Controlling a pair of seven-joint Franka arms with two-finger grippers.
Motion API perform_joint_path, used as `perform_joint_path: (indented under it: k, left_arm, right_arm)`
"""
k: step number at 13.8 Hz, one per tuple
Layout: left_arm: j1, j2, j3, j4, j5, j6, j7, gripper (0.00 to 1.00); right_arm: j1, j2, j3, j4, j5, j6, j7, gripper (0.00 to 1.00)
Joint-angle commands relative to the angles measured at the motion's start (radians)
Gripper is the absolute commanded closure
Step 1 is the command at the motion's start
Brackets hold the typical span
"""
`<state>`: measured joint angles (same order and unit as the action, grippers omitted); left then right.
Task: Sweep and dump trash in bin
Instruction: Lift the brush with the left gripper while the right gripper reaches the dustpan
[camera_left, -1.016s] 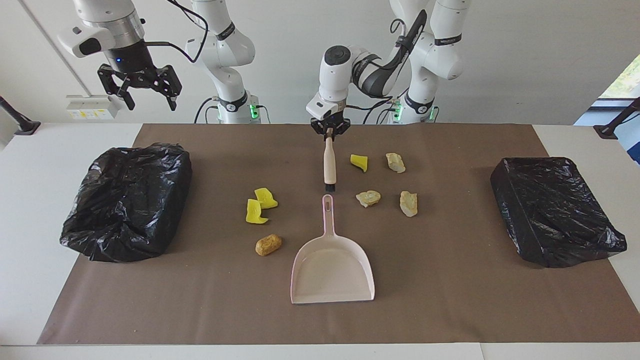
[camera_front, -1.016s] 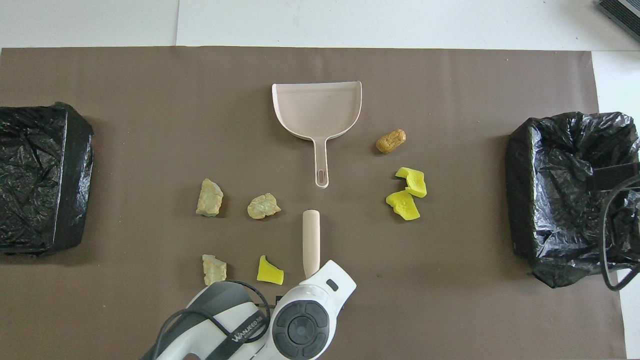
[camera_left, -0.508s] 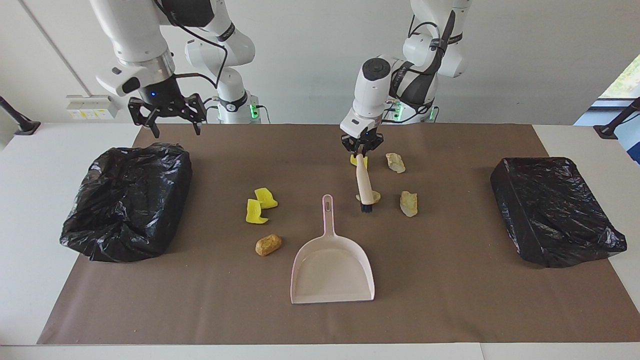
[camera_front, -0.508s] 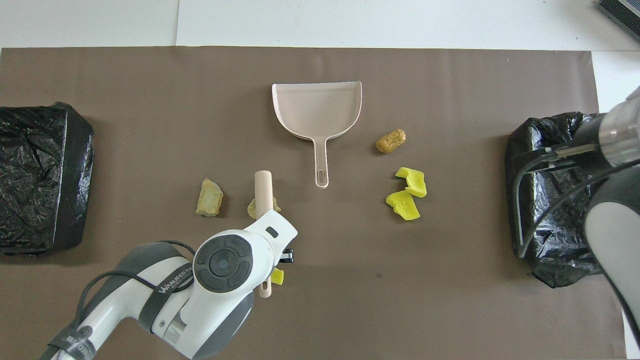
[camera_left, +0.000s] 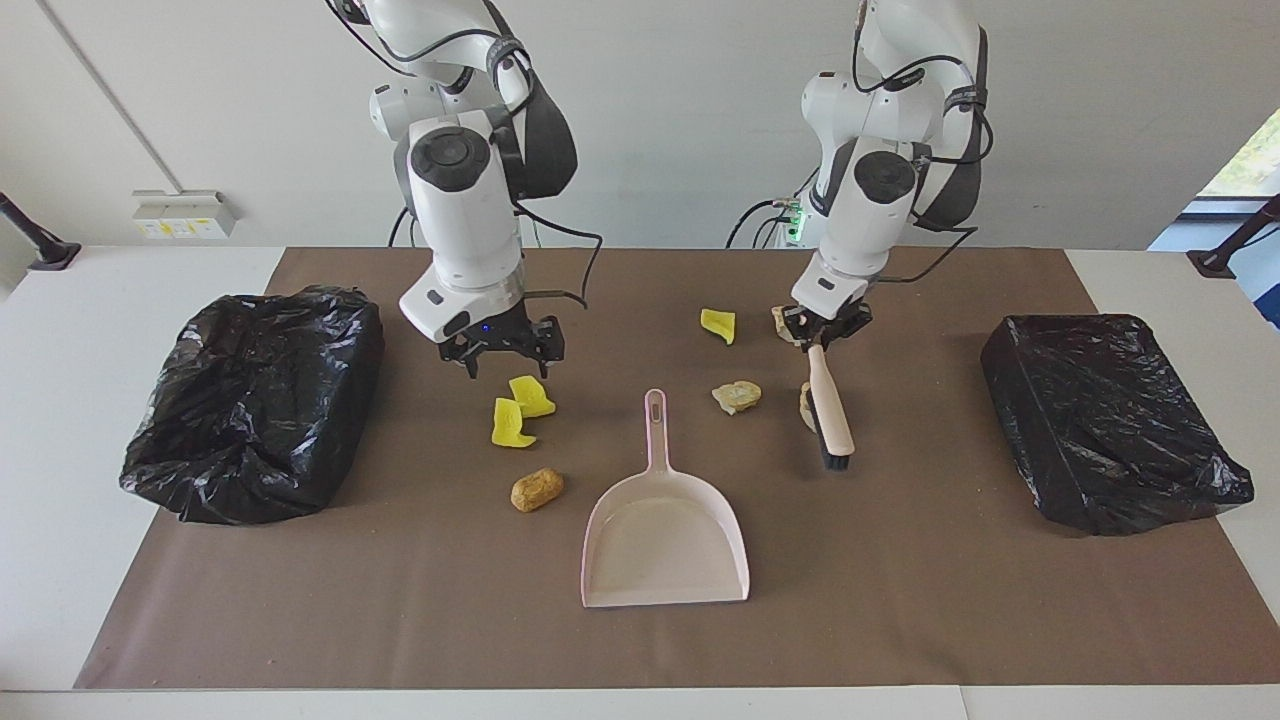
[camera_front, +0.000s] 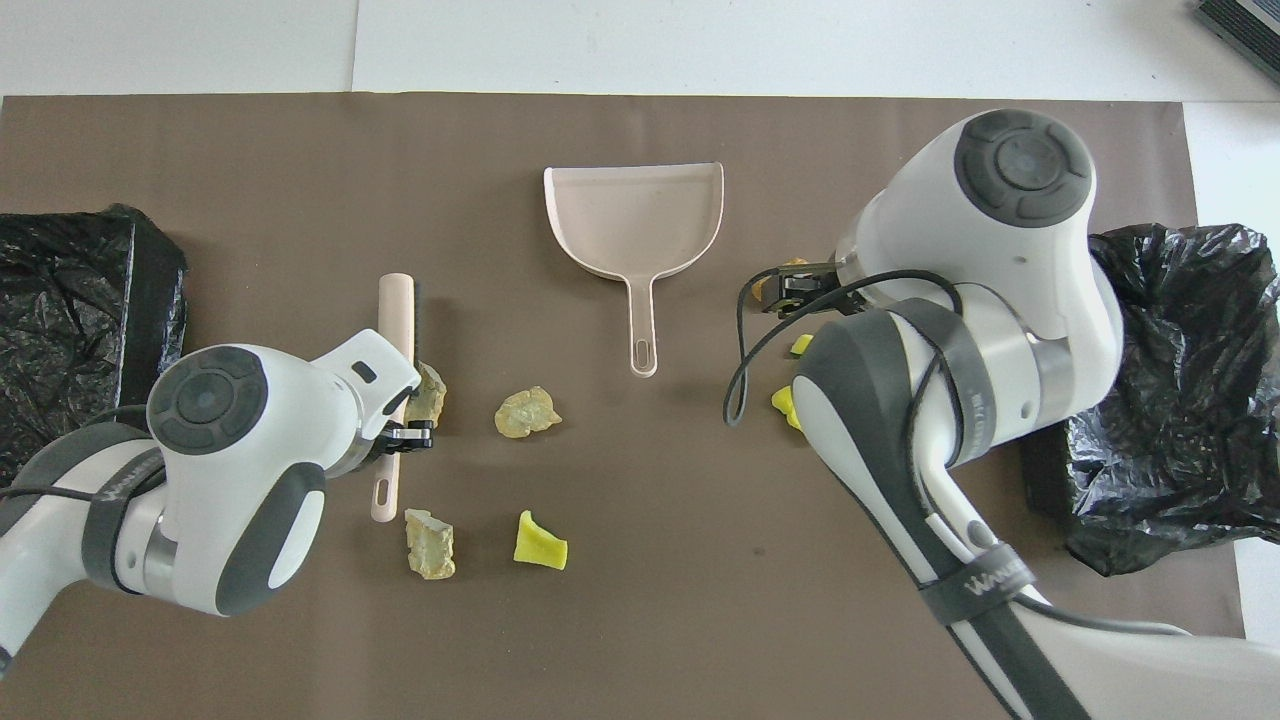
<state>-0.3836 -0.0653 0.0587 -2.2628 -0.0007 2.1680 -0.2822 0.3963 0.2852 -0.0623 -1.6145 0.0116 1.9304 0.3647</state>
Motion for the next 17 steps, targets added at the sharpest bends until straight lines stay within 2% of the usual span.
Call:
perform_joint_path:
  k: [1,3,5,9,17]
  left_arm:
    - [0.116,0.005,-0.014,0.008,0.015,-0.014,0.139,1.00]
    - [0.167,0.005,-0.014,0.002,0.015,-0.013,0.234,1.00]
    - [0.183,0.004,-0.016,-0.007,0.015,-0.016,0.250,1.00]
    - [0.164,-0.001,-0.019,-0.044,0.015,-0.016,0.258,1.00]
    - [0.098,-0.001,-0.022,-0.067,0.013,-0.007,0.236,1.00]
  right_arm:
    - [0.038,0.110,-0.002,0.083,0.015,0.059,0.081,0.00]
    - [0.093,0.176,-0.004,0.145,0.007,0.064,0.124,0.00]
    - [0.154,0.251,-0.005,0.202,-0.024,0.087,0.187,0.00]
    - [0.176,0.301,-0.001,0.203,-0.021,0.194,0.224,0.00]
    - [0.197,0.310,-0.001,0.189,-0.024,0.246,0.208,0.00]
